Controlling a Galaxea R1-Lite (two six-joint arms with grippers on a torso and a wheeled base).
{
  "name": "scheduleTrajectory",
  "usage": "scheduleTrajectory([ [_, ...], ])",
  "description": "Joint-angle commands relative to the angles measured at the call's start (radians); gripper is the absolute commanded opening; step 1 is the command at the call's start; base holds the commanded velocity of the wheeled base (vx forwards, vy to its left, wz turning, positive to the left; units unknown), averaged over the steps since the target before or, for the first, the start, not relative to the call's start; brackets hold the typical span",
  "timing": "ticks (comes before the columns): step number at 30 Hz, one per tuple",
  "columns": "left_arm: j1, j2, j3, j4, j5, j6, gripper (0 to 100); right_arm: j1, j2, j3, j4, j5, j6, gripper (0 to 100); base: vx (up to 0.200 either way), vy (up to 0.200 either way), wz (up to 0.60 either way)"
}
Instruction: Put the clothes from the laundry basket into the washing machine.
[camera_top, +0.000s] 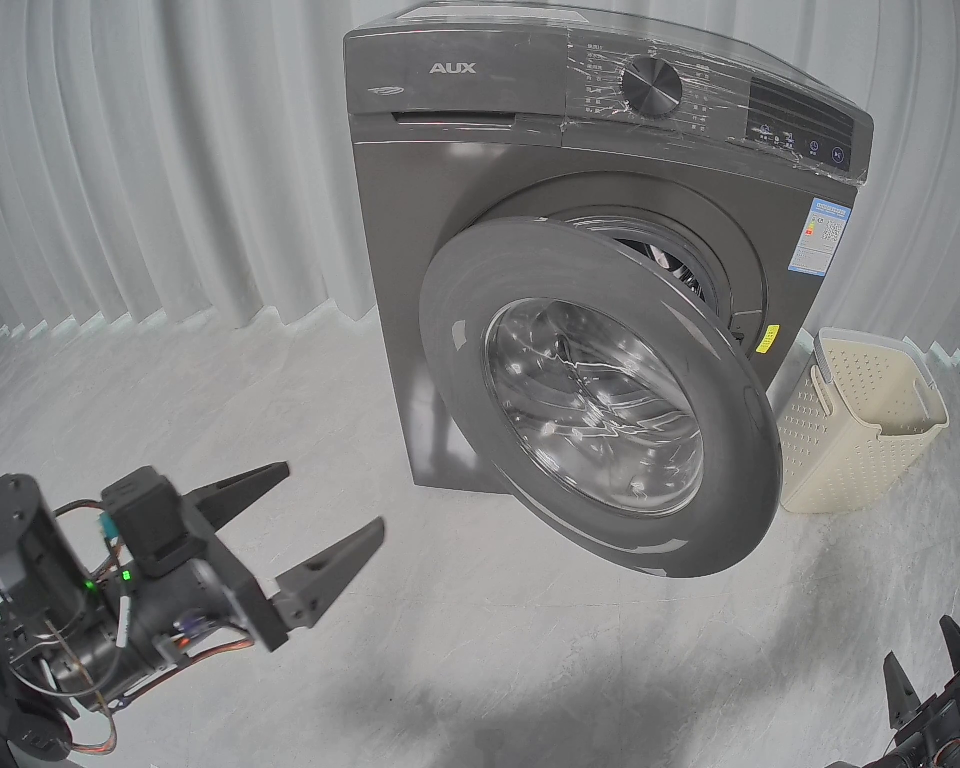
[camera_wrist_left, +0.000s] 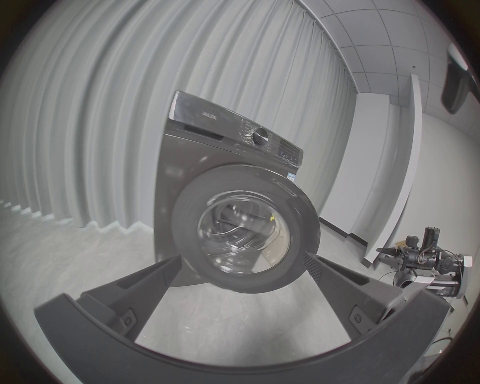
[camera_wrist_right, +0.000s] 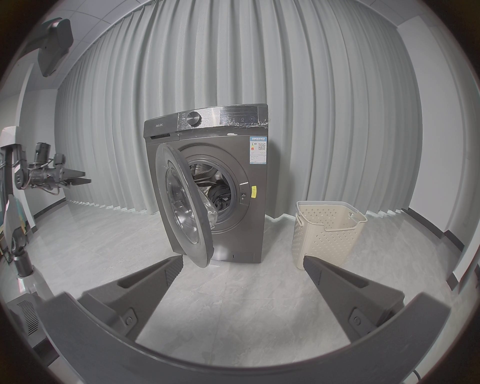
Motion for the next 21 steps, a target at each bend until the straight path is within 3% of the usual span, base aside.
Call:
scheduleTrajectory([
  [1,0.112,-0.284,0.143,0.073,-0.012,0.012,100,-0.001,-0.015,0.010,0.000,0.000,-0.002,100,0.000,0.000,0.00],
  [5,0.178,-0.412,0.158,0.178,-0.012,0.014,100,-0.001,-0.015,0.012,0.000,0.001,0.001,100,0.000,0.000,0.00],
  [9,0.296,-0.540,0.189,0.267,-0.031,0.014,100,-0.001,-0.016,0.010,0.000,0.001,-0.002,100,0.000,0.000,0.00],
  [11,0.311,-0.567,0.198,0.288,-0.035,0.012,100,-0.001,-0.016,0.010,0.000,0.000,-0.002,100,0.000,0.000,0.00],
  [21,0.515,-0.913,0.243,0.547,-0.038,0.009,100,0.000,-0.016,0.010,0.000,0.000,-0.002,100,0.000,0.000,0.00],
])
